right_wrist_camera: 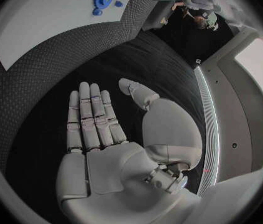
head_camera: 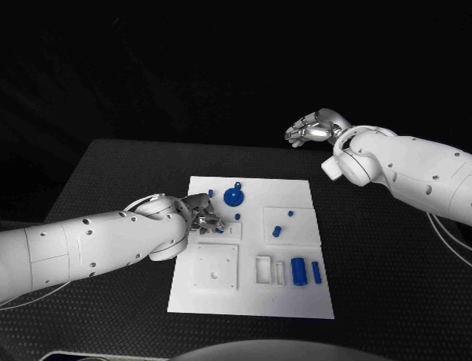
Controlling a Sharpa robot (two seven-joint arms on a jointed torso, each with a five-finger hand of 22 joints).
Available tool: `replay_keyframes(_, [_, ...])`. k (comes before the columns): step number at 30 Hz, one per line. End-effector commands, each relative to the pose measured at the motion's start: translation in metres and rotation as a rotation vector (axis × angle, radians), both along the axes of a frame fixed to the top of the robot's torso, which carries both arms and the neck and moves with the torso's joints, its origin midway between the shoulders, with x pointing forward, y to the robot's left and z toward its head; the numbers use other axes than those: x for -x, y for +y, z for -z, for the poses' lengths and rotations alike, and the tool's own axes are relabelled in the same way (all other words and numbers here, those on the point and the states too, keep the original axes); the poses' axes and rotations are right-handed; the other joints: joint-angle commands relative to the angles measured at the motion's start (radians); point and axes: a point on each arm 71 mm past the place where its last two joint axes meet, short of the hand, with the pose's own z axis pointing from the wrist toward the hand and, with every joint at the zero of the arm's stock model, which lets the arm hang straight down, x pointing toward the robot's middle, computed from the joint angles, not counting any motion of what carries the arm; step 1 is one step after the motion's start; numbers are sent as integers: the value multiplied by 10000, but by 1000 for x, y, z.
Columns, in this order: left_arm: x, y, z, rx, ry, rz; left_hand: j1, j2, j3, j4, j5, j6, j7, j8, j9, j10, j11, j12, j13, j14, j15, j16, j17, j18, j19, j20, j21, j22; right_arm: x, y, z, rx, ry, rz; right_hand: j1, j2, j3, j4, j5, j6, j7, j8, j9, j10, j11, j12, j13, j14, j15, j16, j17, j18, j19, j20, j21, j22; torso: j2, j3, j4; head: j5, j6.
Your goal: Assemble the parts on the task board
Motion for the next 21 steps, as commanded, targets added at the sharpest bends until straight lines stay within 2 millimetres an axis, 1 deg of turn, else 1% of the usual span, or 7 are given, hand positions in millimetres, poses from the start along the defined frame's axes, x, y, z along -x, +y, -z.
replay_keyframes(1, [7,-9,6,-185,339,521,59,184,104,-158,142,1220,-836,56,277,219,-643,82,-13,680,-1001,74,-15,846,19,-952,66,140,0,2,1,-28,53,-144,-86,-18,-53,10,45,-60,43,64,-13,9,55,-68,-14,-25,35,-47,-17,-125,-80,-7,-71,11,-2,2,4,12,-14])
replay_keyframes(8, [6,-11,5,-185,299,563,-55,356,113,-273,353,1227,-861,161,270,220,-674,214,-8,680,-1018,178,-43,847,22,-946,96,137,1,2,1,-29,68,-162,-86,-20,-61,12,80,-61,43,68,-15,11,56,-72,-15,-38,41,-57,-23,-132,-92,-5,-93,18,0,-1,0,20,9])
replay_keyframes(17, [9,-18,7,-307,542,950,-168,447,139,-406,460,1228,-881,256,269,216,-695,328,-7,670,-1030,251,-72,851,19,-944,113,132,1,2,1,-28,86,-168,-81,-20,-67,9,119,-63,45,73,-19,11,56,-76,-15,-60,52,-74,-31,-141,-114,-4,-125,27,-1,-2,1,6,-1])
replay_keyframes(18, [9,-19,7,-399,513,1063,-213,475,157,-467,584,1228,-890,299,270,211,-705,376,-9,664,-1032,281,-85,852,20,-942,120,129,1,2,1,-28,91,-173,-79,-22,-68,8,123,-64,45,73,-19,11,56,-77,-15,-62,53,-75,-31,-142,-116,-4,-129,28,2,-1,5,17,3])
replay_keyframes(19, [9,-20,7,-448,495,1133,-315,534,177,-590,985,1243,-915,396,287,217,-727,485,2,655,-1026,328,-111,846,24,-932,133,124,1,2,2,-27,93,-173,-77,-22,-68,7,128,-65,45,74,-20,12,56,-78,-15,-64,54,-77,-32,-143,-119,-4,-133,29,4,4,8,21,9])
replay_keyframes(20, [9,-20,7,-468,507,1163,-365,560,195,-656,1172,1249,-928,461,299,221,-742,561,12,645,-1022,346,-134,846,24,-929,136,119,1,2,2,-27,89,-166,-75,-22,-68,6,132,-66,45,74,-21,11,56,-78,-16,-66,55,-79,-33,-144,-121,-4,-136,30,5,7,8,17,13])
replay_keyframes(21, [9,-20,7,-481,538,1197,-392,574,205,-688,1253,1249,-936,503,307,220,-750,609,18,641,-1019,358,-148,847,22,-926,136,115,1,2,2,-29,90,-174,-74,-23,-69,5,136,-66,45,75,-21,11,56,-79,-16,-69,56,-80,-34,-145,-123,-4,-139,31,5,7,9,16,15])
